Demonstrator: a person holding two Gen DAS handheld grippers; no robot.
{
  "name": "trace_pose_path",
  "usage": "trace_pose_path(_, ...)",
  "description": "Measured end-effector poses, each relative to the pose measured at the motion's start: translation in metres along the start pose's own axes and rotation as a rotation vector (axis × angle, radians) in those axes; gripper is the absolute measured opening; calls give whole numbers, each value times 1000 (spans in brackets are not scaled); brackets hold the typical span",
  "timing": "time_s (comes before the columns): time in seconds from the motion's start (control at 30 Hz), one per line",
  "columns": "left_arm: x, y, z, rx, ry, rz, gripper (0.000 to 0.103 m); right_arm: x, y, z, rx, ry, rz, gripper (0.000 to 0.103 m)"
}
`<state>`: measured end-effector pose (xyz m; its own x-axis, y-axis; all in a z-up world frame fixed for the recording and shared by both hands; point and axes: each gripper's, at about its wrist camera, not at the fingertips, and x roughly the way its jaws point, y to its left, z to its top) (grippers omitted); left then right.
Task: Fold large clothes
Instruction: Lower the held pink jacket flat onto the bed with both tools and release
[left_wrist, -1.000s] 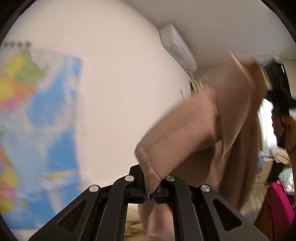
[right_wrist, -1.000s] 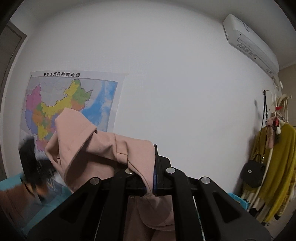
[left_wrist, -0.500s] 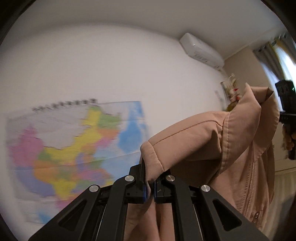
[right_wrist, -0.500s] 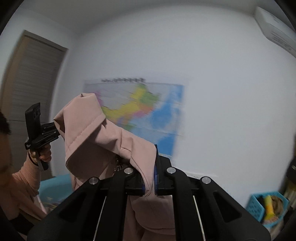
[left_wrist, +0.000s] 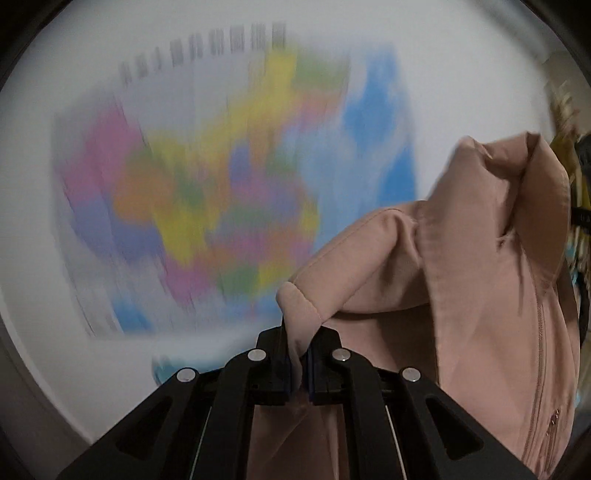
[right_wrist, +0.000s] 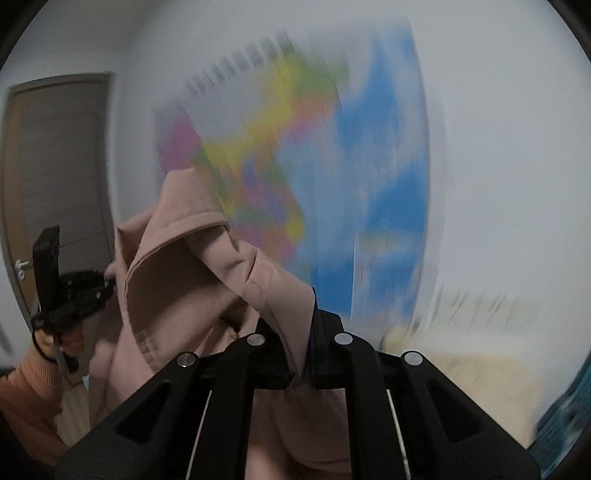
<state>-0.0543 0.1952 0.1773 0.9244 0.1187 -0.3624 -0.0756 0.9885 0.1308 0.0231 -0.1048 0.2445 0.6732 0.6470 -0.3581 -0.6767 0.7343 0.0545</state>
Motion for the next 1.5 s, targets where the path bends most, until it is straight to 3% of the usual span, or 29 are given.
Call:
trace_pose_path(0.13,132,11,-74,-61,282,17,4,131,-35,-61,83,254,-20,7)
trace_pose_path(0.2,181,13,-107,-71,375,18,4,189,-52,-96,150,378,-22,7)
trace_pose_path(0.33,220,24,-130,-152,448,-17,4,229,-72,-123,211,436,-41,7)
trace_pose_path(0.5,238,35,-118,-179,444,-83,5,240,-87,-117,234,428,-51,7)
trace_pose_path(0.57,251,35,-121,-187,480,-86,9,256,-96,-118,238,459,-87,11)
trace_pose_path(0.63,266,34,-131,-196,545,-59,24,270,-100,-119,248,490,-107,17)
trace_pose_path(0.67,270,33,-136,-198,566,-39,28,272,-99,-121,246,494,-117,25)
trace_pose_path(0.73,268,35,-141,-197,560,-47,36,261,-90,-117,203,456,-156,43)
trace_pose_path(0.77,264,36,-142,-198,548,-50,40,253,-86,-113,177,424,-179,57)
trace_pose_path(0.8,256,37,-142,-197,525,-56,46,243,-84,-110,154,399,-202,60)
trace_pose_path(0.97,217,32,-125,-124,388,-81,53,185,-73,-118,106,379,-209,65)
trace_pose_path(1.13,182,9,-107,-12,282,-112,65,150,-72,-171,105,488,-205,67)
trace_pose_path(1.23,176,-6,-108,6,302,-186,67,132,-72,-211,145,555,-178,67)
trace_pose_path(1.37,165,-20,-122,40,321,-222,70,107,-67,-245,178,595,-146,64)
trace_pose_path(1.43,160,-23,-132,69,329,-212,71,97,-67,-253,164,609,-155,36)
trace_pose_path(1.47,158,-22,-137,73,335,-210,71,93,-70,-255,177,613,-150,7)
trace_pose_path(1.5,157,-22,-141,70,341,-208,71,90,-75,-255,195,615,-147,4)
